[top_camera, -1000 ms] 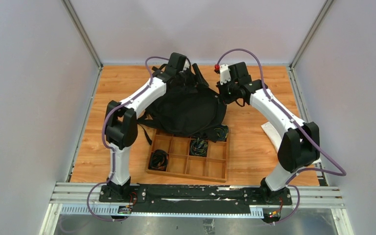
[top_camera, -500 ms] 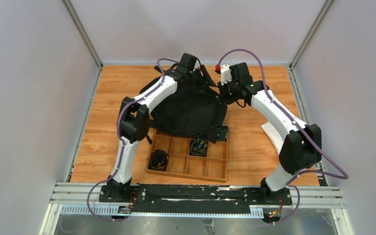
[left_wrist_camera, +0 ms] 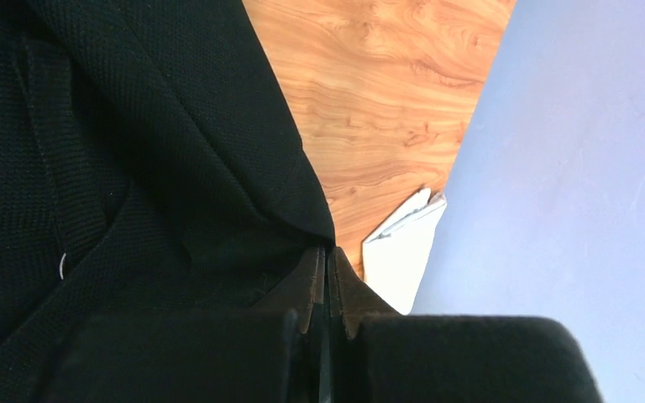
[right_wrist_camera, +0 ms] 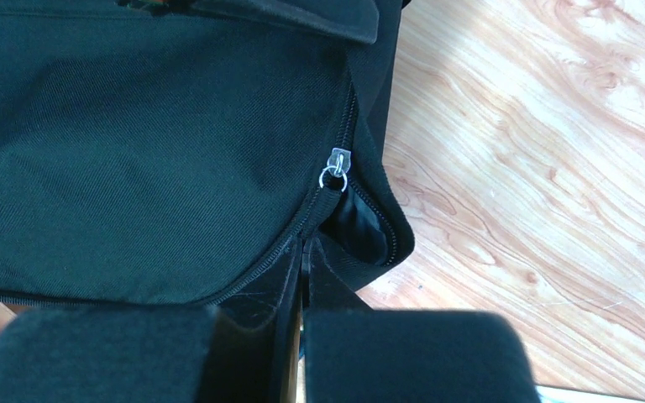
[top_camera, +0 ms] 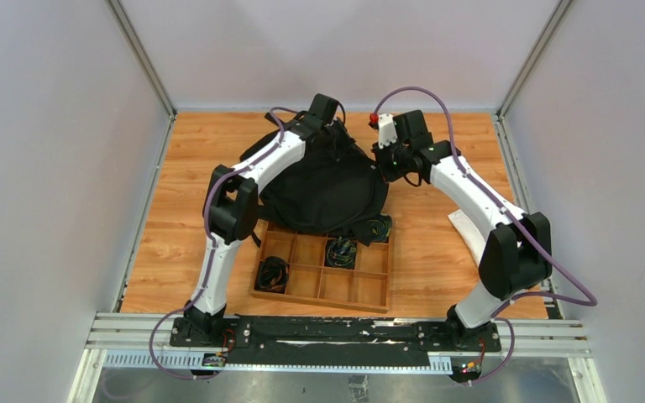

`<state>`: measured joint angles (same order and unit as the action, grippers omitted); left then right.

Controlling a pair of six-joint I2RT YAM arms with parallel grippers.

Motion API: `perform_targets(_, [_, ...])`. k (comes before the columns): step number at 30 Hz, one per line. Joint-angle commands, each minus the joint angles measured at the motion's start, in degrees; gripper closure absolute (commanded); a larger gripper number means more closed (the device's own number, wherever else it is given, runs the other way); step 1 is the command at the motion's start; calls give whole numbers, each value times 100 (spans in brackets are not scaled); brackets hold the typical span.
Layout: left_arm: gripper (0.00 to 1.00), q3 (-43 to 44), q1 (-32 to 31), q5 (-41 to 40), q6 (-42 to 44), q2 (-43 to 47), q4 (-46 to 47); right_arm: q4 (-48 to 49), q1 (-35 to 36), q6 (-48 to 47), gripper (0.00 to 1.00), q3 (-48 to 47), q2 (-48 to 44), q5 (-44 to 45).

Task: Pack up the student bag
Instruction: Zip the student bag at the center of the board.

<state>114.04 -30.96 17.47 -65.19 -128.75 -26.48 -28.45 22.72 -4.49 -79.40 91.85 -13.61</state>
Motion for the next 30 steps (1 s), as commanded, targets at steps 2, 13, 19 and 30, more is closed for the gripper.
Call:
perform_targets(2, [100, 155, -42, 5, 57, -48, 621, -21, -49, 123, 100, 327, -272, -299])
perform_targets(13, [100, 1390, 13, -866, 967, 98, -72, 68, 292, 363, 100, 906, -781, -502])
perform_targets(19, [100, 1455, 64, -1006, 1160, 331, -201, 179, 420, 414, 100, 1249, -1176, -811])
perform_targets(30, [100, 1503, 209, -1038, 1159, 784, -119, -21, 579, 590, 100, 1745, -1557, -902])
